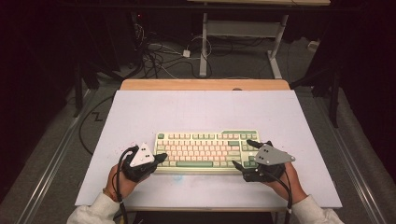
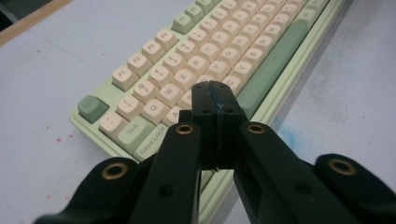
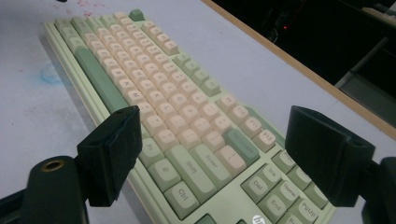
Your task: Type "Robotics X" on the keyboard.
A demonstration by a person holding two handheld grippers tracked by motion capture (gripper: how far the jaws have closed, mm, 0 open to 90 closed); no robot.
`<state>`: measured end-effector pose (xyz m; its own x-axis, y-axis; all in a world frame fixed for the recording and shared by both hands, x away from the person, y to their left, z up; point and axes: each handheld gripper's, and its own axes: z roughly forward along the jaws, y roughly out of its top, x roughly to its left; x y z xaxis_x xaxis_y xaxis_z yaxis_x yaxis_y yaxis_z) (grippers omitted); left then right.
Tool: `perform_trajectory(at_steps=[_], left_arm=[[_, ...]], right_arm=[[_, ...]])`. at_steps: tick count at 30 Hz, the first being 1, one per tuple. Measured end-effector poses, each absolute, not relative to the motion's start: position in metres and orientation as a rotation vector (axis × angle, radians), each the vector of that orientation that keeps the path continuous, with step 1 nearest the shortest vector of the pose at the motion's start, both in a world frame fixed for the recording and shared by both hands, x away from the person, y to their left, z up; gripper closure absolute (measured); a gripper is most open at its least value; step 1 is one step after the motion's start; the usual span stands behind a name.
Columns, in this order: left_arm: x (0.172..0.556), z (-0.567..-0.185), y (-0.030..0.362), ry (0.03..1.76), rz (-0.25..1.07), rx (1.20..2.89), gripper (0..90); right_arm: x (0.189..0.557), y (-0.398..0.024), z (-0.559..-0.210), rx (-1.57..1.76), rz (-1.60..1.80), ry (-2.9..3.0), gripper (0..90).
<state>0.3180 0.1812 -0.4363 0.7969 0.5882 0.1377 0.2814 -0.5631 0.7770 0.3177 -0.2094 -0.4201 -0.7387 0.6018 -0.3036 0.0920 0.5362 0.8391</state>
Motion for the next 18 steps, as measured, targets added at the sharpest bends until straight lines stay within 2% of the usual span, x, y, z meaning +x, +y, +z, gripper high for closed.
perform_trajectory(at_steps=[18], left_arm=[[0.345,-0.431,0.15,0.621,0.436,2.234,87.9]], right_arm=[[0.314,-0.208,-0.424,0.549,1.126,2.22,20.1]])
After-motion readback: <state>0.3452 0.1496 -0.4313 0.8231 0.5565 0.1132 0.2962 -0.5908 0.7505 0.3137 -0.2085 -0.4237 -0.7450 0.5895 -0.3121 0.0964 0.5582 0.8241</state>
